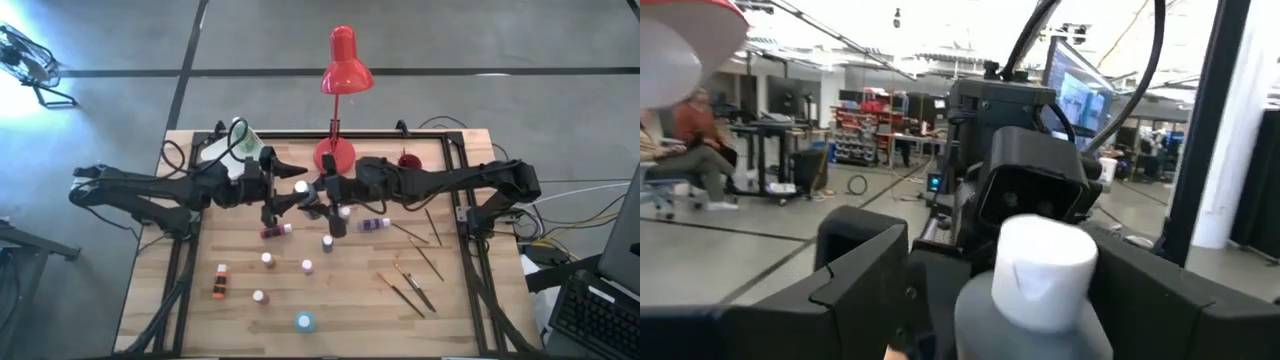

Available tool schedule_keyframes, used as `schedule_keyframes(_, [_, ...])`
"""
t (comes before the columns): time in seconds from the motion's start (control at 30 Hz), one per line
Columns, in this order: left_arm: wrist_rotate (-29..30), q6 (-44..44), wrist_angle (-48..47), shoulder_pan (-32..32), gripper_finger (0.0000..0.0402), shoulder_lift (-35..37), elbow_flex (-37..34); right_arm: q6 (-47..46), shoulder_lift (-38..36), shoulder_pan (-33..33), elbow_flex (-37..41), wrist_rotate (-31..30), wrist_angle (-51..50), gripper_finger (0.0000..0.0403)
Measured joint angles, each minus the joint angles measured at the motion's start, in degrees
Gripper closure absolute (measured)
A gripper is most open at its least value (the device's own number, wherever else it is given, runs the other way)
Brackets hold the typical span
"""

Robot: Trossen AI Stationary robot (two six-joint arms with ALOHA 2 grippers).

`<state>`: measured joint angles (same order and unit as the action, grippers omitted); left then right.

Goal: Pick & Place Paint Supplies
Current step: Put the black paint bottle into the white bin

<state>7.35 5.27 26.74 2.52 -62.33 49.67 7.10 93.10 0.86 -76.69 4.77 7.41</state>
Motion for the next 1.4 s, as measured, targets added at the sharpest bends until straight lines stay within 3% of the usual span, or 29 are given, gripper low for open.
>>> schedule_keyframes(0.23, [-0.7, 0.7, 0.1, 0.0, 0.0130, -0.1, 0.2, 0.4, 1.7, 0.0, -1.8, 0.2, -0.2, 0.0252])
schedule_keyframes(0.7, [-4.9, -1.9, 0.3, 0.0, 0.0276, 0.0, 0.2, -0.4, 0.7, 0.0, -1.7, -0.3, -0.2, 0.0253])
schedule_keyframes(0.97, [-5.3, -2.0, -0.1, 0.0, 0.0277, 0.0, 0.2, -0.2, 0.7, 0.0, -1.7, -0.3, -0.9, 0.0254])
schedule_keyframes(1.23, [-3.5, -1.7, -6.8, 0.0, 0.0277, 2.5, 1.5, -0.9, -3.4, 0.0, -1.7, -3.1, -8.8, 0.0144])
schedule_keyframes(1.4, [7.4, -4.7, -15.0, 0.0, 0.0277, 6.5, 2.1, -3.4, -6.5, 0.0, -1.7, -10.1, -20.2, 0.0098])
